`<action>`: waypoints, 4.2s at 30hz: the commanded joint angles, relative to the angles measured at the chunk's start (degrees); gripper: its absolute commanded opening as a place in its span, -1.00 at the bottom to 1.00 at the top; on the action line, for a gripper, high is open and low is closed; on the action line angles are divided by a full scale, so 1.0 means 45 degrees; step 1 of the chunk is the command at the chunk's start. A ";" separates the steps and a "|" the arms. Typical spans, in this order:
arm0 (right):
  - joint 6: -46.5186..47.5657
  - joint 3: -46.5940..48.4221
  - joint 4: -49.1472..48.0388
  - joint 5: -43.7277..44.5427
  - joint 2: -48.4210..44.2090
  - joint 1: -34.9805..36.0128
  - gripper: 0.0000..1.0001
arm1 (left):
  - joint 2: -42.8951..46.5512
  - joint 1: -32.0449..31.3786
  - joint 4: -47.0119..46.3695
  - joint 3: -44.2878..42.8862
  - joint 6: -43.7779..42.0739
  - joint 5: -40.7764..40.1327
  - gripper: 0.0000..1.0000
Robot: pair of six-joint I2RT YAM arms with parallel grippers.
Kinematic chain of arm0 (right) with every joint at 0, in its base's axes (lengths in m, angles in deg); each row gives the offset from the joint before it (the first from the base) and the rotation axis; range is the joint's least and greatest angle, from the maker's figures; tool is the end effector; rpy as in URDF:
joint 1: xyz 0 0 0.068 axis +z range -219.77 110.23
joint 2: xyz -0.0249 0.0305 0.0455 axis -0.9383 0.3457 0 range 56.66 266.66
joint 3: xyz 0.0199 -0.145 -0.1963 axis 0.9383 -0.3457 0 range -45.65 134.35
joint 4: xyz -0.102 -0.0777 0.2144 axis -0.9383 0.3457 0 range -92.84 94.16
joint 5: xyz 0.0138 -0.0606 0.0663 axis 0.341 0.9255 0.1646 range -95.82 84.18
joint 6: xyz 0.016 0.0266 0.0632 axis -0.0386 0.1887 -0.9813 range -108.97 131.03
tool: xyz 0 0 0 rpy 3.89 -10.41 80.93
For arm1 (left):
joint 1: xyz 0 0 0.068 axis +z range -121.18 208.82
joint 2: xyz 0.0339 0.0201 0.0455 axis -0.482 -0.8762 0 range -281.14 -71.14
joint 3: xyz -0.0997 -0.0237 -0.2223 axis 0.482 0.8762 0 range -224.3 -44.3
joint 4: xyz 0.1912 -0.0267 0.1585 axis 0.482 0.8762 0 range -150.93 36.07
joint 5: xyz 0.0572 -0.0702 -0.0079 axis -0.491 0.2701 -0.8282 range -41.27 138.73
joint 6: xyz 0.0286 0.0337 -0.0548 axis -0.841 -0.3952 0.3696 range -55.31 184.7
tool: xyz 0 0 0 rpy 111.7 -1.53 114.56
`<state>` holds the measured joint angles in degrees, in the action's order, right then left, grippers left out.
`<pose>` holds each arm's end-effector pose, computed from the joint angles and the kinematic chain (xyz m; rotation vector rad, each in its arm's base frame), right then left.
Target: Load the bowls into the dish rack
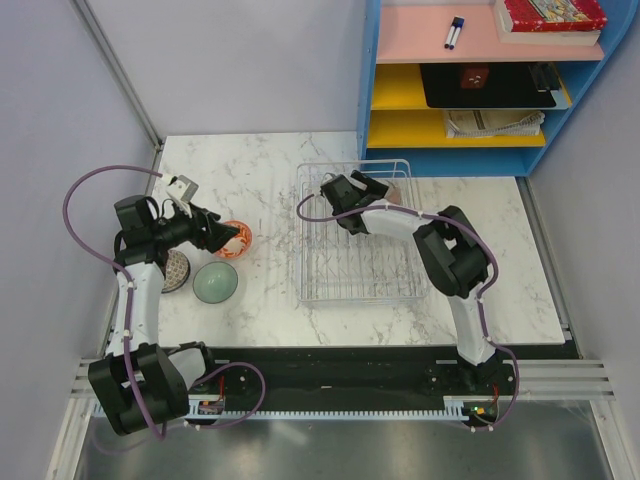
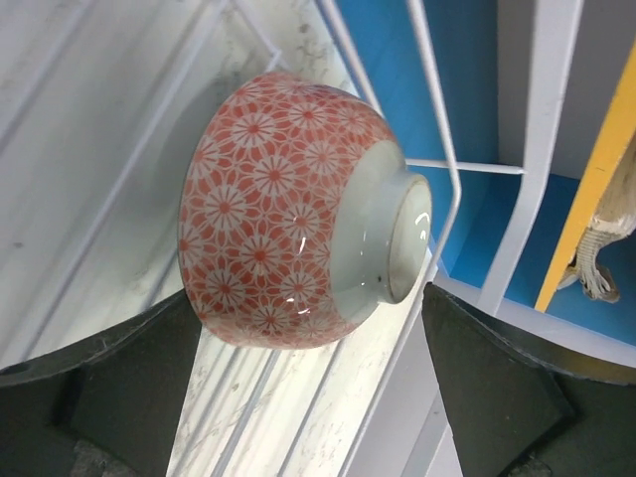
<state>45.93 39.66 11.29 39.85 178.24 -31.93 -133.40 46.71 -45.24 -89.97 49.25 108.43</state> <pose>0.3718 0.2368 0.1364 -1.0726 2.0385 -0.9376 0.2416 0.0257 0.2575 0.5355 1.8281 -0.7114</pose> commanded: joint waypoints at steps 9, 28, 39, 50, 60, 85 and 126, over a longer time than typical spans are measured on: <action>-0.0274 0.0025 0.0629 -0.0305 -0.0806 0.0379 0.95 | 0.0163 0.0184 -0.0399 0.0051 0.0033 0.0502 0.64; -0.0020 0.0083 -0.0169 0.0124 -0.1061 0.0359 0.95 | 0.0222 0.0263 -0.0399 0.0051 0.0033 0.0581 0.64; 0.0527 0.0065 -0.1734 0.1531 -0.0553 -0.0011 0.95 | 0.0281 0.0282 -0.0399 0.0090 -0.0045 0.0600 0.64; 0.0430 -0.0112 -0.1773 0.1648 -0.0689 -0.0305 0.95 | 0.0340 0.0302 -0.0399 0.0091 -0.0104 0.0231 0.65; -0.2108 0.0746 0.1443 -0.2525 -0.3030 0.0027 0.95 | -0.0753 0.0302 -0.0205 -0.0202 -0.0629 -0.4240 0.71; -0.3672 0.0709 0.3833 -0.8801 -0.6921 0.0125 0.95 | -0.5051 0.0282 0.0168 -0.1003 -0.1979 -0.6120 0.36; -0.8141 0.0455 0.2290 -1.5118 -0.5240 -0.0108 0.95 | -0.4389 -0.2975 -0.0320 -0.3856 -0.0279 -0.0495 -0.96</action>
<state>16.92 41.78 24.56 -11.76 154.07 -30.25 -158.47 38.03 -43.74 -104.87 44.58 96.04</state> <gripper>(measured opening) 0.976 0.044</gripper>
